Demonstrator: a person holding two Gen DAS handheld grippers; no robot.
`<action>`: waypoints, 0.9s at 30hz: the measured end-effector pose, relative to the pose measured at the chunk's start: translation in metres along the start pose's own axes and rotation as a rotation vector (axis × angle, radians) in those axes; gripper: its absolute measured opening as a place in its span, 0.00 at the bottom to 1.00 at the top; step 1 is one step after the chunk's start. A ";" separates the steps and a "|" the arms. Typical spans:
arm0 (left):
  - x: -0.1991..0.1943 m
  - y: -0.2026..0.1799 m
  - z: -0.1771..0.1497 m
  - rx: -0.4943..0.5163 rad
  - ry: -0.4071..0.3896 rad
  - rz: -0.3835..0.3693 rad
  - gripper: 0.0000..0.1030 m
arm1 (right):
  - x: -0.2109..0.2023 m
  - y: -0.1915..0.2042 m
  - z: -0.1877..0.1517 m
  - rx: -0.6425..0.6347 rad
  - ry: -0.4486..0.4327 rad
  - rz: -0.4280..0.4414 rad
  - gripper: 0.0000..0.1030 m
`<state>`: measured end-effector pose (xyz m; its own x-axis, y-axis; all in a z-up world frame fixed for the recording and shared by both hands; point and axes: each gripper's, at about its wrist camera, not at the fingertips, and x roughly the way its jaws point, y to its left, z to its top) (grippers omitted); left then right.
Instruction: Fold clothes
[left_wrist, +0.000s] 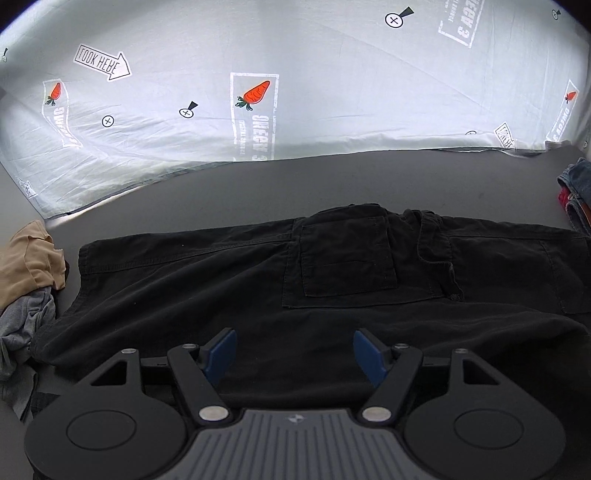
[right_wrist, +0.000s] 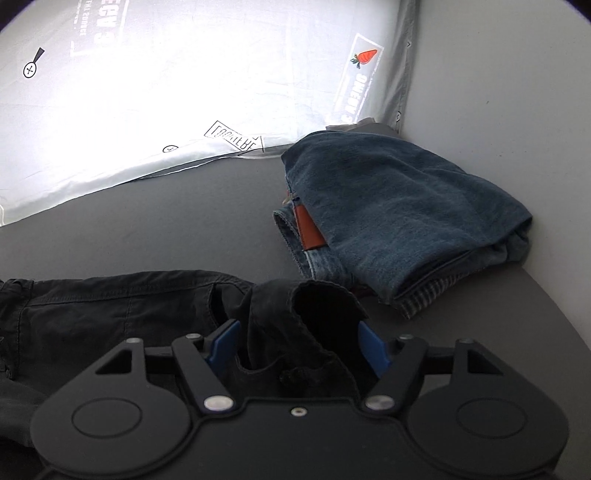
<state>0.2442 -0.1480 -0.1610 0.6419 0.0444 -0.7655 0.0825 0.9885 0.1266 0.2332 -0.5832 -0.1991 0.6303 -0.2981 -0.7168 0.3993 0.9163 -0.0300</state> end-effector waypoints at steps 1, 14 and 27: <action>-0.001 -0.002 -0.001 -0.013 0.006 0.012 0.69 | 0.010 -0.001 0.005 0.012 0.002 -0.012 0.04; -0.019 0.039 -0.038 -0.278 0.081 0.259 0.73 | 0.099 0.017 0.035 -0.254 0.043 -0.132 0.27; -0.023 0.089 -0.116 -0.453 0.222 0.267 0.80 | -0.072 -0.064 -0.101 0.143 0.159 -0.120 0.71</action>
<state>0.1481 -0.0444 -0.2054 0.4165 0.2818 -0.8643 -0.4269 0.9000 0.0877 0.0951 -0.5929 -0.2155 0.4648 -0.3464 -0.8149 0.5623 0.8264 -0.0306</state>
